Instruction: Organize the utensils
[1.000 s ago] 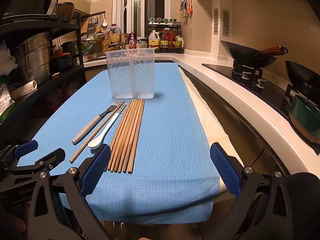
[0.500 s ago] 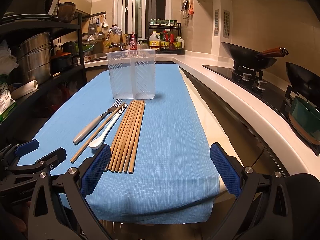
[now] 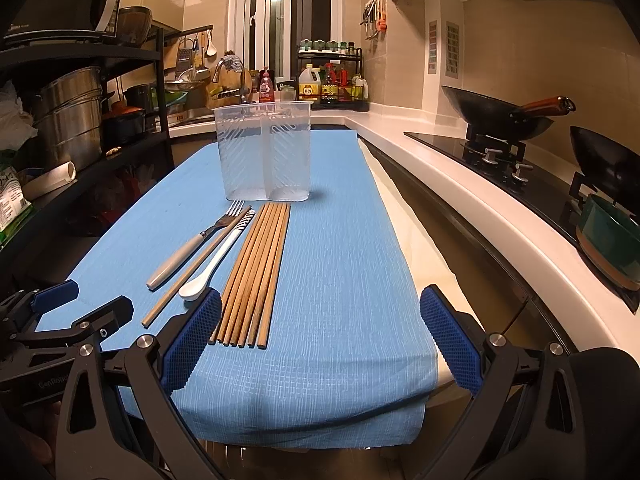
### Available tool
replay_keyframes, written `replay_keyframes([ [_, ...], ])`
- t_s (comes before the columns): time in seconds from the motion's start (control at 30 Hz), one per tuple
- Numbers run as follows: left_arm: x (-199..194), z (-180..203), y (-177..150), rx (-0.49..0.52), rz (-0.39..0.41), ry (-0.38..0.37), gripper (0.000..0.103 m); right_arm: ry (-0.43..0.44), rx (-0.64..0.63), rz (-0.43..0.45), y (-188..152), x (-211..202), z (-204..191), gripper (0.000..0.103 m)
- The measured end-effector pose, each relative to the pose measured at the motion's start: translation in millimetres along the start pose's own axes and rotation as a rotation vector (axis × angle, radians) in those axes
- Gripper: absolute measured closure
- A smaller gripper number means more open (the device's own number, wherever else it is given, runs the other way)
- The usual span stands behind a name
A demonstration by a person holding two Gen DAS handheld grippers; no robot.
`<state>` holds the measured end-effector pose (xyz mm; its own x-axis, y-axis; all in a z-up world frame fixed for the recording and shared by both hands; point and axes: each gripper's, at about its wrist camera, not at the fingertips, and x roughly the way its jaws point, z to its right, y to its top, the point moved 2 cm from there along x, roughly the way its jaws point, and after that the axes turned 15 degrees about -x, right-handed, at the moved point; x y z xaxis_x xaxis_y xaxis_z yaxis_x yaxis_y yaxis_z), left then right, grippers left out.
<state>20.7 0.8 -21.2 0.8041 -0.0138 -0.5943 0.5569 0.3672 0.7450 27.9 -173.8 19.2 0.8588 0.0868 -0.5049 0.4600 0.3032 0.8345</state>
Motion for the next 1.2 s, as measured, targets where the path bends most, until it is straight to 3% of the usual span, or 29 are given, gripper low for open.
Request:
replay_keyframes([
  [0.73, -4.4, 7.2, -0.8, 0.019, 0.009, -0.018, 0.014, -0.001, 0.006, 0.014, 3.5, -4.7, 2.9, 0.005],
  [1.1, -6.8, 10.9, 0.3, 0.039, 0.012, -0.041, 0.022, -0.005, 0.007, 0.042, 5.4, -8.1, 3.6, 0.006],
  [1.2, -6.4, 10.8, -0.8, 0.046, 0.016, -0.034, 0.029, -0.02, 0.013, 0.067, 5.2, -9.2, 4.1, 0.008],
])
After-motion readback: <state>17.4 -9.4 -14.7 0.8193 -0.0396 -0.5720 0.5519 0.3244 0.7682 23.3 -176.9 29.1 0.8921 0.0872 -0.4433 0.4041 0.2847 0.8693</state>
